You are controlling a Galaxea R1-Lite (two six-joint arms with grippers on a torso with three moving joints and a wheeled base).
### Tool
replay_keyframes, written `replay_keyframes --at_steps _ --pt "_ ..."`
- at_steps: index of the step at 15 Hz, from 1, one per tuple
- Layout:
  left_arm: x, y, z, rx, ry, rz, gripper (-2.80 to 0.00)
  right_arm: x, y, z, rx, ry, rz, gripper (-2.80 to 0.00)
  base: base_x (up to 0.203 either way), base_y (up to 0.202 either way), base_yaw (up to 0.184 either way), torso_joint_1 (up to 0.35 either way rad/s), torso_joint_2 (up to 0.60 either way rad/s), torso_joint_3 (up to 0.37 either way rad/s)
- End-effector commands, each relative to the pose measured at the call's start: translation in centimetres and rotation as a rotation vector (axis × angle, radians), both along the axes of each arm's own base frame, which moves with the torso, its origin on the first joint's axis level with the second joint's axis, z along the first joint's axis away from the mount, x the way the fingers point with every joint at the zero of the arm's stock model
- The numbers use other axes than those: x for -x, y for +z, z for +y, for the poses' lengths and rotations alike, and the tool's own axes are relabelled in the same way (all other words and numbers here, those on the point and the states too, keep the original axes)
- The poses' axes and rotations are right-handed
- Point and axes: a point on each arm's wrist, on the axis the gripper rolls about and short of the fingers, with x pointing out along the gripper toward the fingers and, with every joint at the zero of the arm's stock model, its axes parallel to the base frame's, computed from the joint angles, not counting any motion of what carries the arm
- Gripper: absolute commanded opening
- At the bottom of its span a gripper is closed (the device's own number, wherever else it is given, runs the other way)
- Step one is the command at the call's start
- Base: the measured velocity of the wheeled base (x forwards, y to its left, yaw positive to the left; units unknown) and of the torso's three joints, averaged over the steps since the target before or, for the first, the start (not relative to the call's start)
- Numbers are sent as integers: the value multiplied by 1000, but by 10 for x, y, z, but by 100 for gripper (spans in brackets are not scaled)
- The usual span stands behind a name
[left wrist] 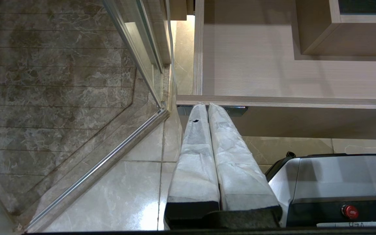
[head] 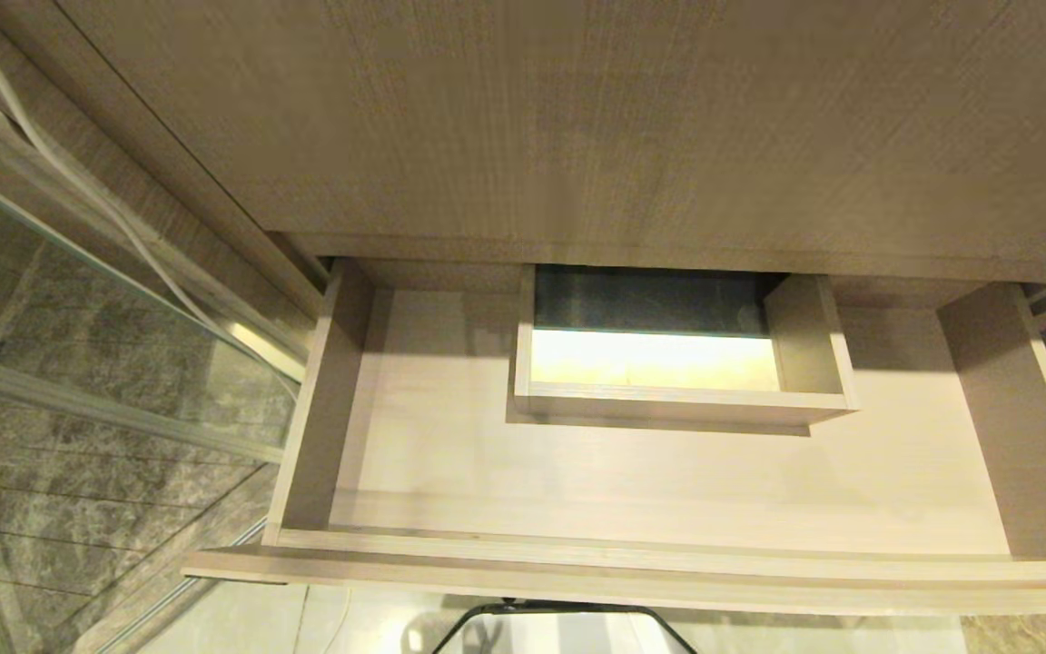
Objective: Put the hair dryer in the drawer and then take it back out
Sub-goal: Pick up the hairdryer
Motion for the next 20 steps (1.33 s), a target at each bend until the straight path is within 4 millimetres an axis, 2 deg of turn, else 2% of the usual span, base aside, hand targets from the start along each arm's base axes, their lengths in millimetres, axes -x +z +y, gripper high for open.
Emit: replay_keyframes --at_steps 1,5,12,15,20 --pt "0 0 0 0 0 0 -280 -1 -12 0 4 0 5 -280 0 0 0 0 0 0" --pt "0 0 0 0 0 2 -280 -1 -12 0 2 0 5 -280 0 0 0 137 -231 -82" --pt "0 0 0 0 -2 0 -280 -1 -12 0 4 -1 5 -280 -1 -7 162 191 -441 -182" --pt "0 0 0 0 -1 2 -280 -1 -12 0 2 -1 4 -280 1 -3 99 190 -85 -50" --pt "0 0 0 0 0 2 -280 -1 -12 0 2 -1 5 -280 0 0 0 23 -12 -1"
